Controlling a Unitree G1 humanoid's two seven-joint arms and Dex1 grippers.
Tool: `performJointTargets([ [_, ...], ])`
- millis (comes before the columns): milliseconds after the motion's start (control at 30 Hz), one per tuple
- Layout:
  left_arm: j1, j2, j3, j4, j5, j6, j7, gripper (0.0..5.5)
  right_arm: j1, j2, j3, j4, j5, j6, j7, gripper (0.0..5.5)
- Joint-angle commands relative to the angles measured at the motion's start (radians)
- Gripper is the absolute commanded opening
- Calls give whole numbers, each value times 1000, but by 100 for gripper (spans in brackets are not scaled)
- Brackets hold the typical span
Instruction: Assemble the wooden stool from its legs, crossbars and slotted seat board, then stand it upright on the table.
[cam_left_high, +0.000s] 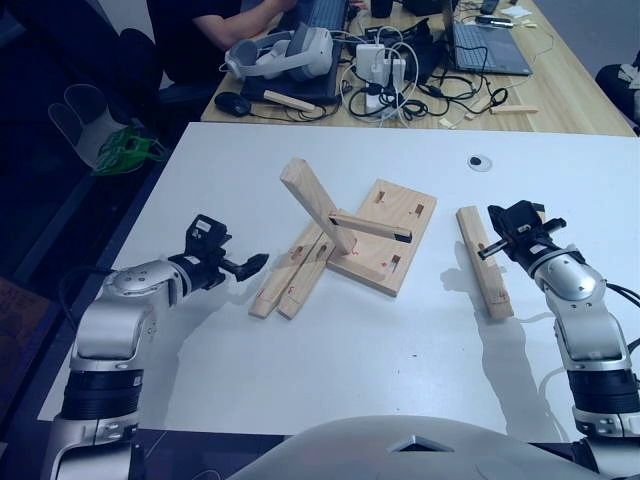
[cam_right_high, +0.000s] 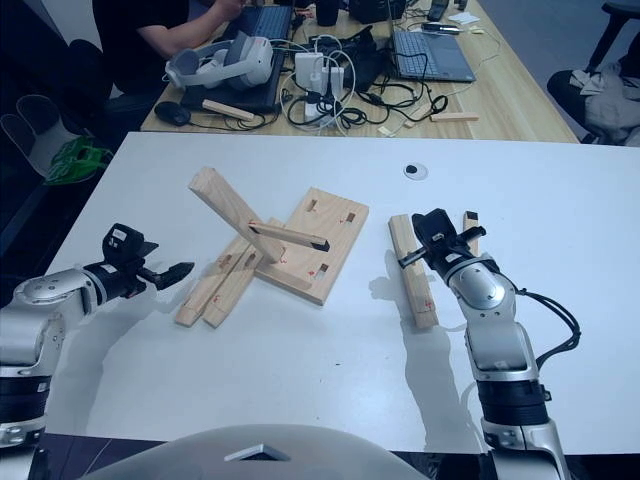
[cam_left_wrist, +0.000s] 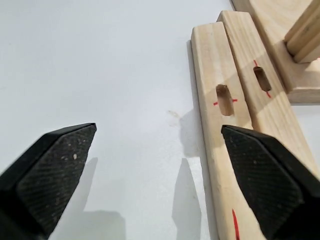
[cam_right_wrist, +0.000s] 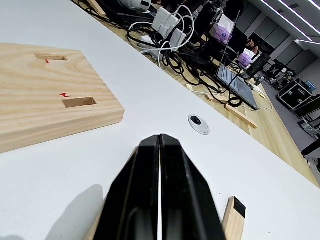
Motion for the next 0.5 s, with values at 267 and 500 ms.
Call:
performJointTargets([
  [267,75,75,-79,-68,20,51,-63,463,4,5,-8,-17,2,15,-10,0],
  [500,78,77,-95,-57,50,29,-65,463,-6,10,-6,-6,-3,11,-16,0],
])
